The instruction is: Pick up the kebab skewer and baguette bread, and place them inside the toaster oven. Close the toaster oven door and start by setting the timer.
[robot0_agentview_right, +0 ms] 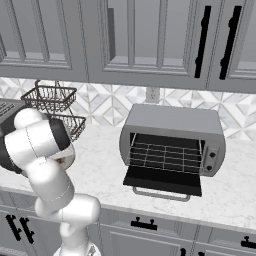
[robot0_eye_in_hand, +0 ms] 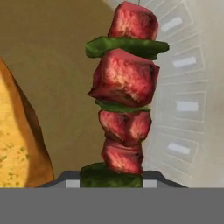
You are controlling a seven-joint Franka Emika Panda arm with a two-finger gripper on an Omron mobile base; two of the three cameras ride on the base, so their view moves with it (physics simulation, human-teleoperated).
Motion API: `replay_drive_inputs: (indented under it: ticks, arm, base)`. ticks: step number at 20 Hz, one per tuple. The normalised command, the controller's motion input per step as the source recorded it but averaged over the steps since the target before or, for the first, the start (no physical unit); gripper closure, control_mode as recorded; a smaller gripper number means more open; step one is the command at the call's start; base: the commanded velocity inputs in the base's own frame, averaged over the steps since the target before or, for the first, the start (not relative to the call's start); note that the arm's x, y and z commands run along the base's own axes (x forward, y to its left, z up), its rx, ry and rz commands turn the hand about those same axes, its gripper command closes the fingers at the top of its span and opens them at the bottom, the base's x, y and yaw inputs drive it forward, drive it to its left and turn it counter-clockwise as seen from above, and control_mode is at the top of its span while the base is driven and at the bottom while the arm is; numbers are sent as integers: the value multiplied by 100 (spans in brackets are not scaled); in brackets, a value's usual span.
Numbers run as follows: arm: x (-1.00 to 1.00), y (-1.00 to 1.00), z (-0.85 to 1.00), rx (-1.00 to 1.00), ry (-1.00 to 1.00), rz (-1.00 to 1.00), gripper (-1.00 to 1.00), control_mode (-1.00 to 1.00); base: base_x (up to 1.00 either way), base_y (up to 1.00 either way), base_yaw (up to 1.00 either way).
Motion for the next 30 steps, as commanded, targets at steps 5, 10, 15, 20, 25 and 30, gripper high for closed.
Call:
replay_drive_inputs:
  ticks: [5, 10, 15, 20, 25, 30]
  arm:
    - [-46, -41, 93, 0, -5, 0, 100, -100]
    - [-78, -93, 89, 0, -11, 0, 100, -100]
    - [-80, -100, 66, 1, -13, -1, 100, -100]
    - [-66, -100, 62, 5, -9, -4, 100, -100]
    - [-24, -100, 54, 8, 0, -9, 100, -100]
    - [0, -100, 31, 9, 0, -9, 100, -100]
  base:
    - [0, 0, 0]
    - [0, 0, 0]
    - [0, 0, 0]
    - [0, 0, 0]
    - [0, 0, 0]
    - [0, 0, 0]
